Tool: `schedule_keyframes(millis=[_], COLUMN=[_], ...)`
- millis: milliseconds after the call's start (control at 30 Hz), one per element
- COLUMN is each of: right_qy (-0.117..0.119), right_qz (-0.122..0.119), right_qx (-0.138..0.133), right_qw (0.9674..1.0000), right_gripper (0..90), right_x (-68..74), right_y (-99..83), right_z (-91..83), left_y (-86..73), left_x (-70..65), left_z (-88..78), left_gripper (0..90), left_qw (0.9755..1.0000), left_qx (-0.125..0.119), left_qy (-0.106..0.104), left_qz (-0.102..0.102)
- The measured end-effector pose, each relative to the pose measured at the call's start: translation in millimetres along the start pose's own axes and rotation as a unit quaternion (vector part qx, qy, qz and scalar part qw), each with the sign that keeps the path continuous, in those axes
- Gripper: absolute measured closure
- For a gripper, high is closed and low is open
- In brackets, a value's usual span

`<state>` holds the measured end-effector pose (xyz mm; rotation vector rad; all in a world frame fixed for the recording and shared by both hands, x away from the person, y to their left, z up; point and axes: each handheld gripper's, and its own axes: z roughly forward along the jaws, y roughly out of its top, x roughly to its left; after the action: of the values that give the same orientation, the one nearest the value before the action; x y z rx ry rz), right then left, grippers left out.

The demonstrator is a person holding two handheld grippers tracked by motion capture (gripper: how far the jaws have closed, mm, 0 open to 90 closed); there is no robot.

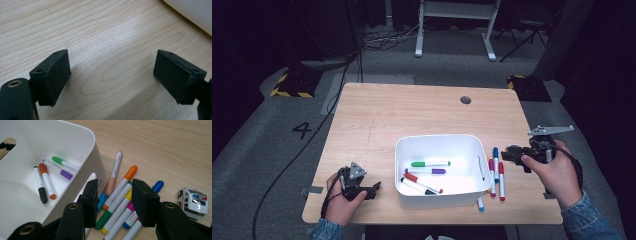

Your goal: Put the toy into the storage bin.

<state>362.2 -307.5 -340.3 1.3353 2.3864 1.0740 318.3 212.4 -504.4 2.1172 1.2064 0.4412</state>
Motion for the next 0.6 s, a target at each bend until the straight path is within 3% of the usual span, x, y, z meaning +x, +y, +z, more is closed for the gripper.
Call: schedule_keyframes(millis=[367,600], right_qy=[-0.036,-0.042], right_qz=[0.024,0.046], right_qx=[0.037,0.071], right_qw=[0.9984,0.9955], right_gripper=[56.5,55.9], right_x=[-28.0,-40.5], right_y=[-42.3,-70.4], right_z=[29.8,51.1], left_y=[-0.1,-0.1], left_x=[0.0,0.1], left_z=[0.1,0.1], left_gripper=[14.3,14.3], left_qw=[1.0,1.0], left_qx=[-0.001,-0.001], left_qy=[-0.001,-0.001], left_qz=[-0.001,0.0])
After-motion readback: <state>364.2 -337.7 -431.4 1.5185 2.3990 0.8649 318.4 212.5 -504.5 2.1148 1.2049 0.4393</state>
